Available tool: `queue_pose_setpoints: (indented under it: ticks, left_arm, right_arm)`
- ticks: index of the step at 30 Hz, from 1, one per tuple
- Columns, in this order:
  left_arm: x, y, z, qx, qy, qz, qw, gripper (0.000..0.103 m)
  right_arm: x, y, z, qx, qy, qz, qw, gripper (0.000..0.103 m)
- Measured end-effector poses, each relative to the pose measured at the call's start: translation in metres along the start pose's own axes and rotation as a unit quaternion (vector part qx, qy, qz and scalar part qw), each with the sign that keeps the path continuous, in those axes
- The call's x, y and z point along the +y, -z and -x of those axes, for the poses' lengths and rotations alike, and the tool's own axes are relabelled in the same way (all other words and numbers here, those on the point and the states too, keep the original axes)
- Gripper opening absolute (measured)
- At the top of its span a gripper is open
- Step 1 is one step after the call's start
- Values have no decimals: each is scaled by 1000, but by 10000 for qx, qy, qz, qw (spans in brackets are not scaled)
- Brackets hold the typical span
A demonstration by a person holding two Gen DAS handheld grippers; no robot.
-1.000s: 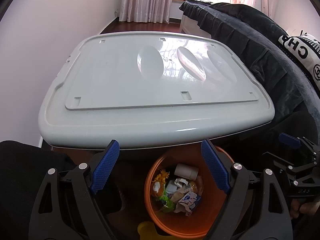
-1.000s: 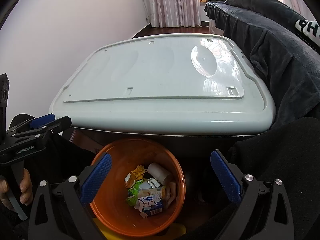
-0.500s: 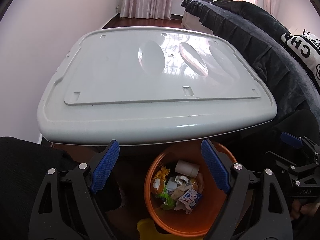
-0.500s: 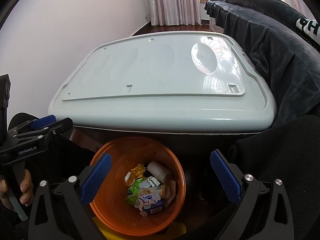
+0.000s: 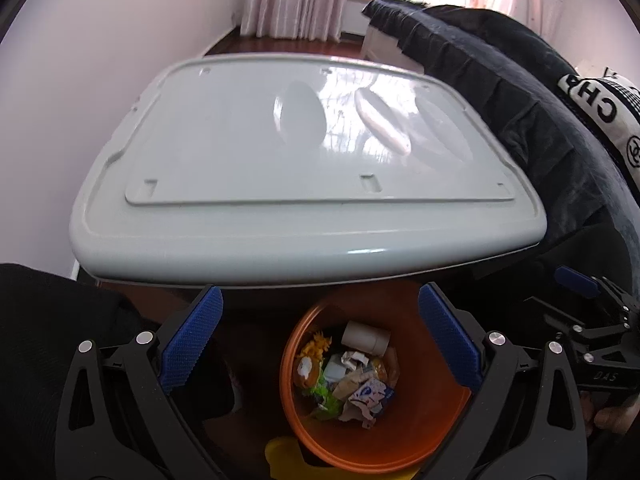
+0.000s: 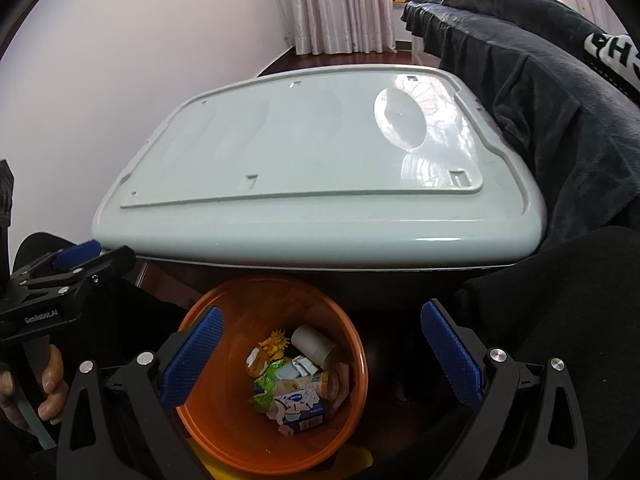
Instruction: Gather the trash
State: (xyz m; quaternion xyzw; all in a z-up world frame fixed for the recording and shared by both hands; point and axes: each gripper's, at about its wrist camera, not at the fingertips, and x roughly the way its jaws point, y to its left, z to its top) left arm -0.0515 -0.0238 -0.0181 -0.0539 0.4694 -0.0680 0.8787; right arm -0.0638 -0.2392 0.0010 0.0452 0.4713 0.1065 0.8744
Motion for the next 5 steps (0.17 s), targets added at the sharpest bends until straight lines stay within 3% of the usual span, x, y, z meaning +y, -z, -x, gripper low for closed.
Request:
queue_pose_setpoints:
  ticks: [5]
  left_arm:
    - [5, 1, 0, -48, -120, 92, 9999, 96]
  right_arm:
    - [0, -1, 0, 1, 53, 9, 10000, 97]
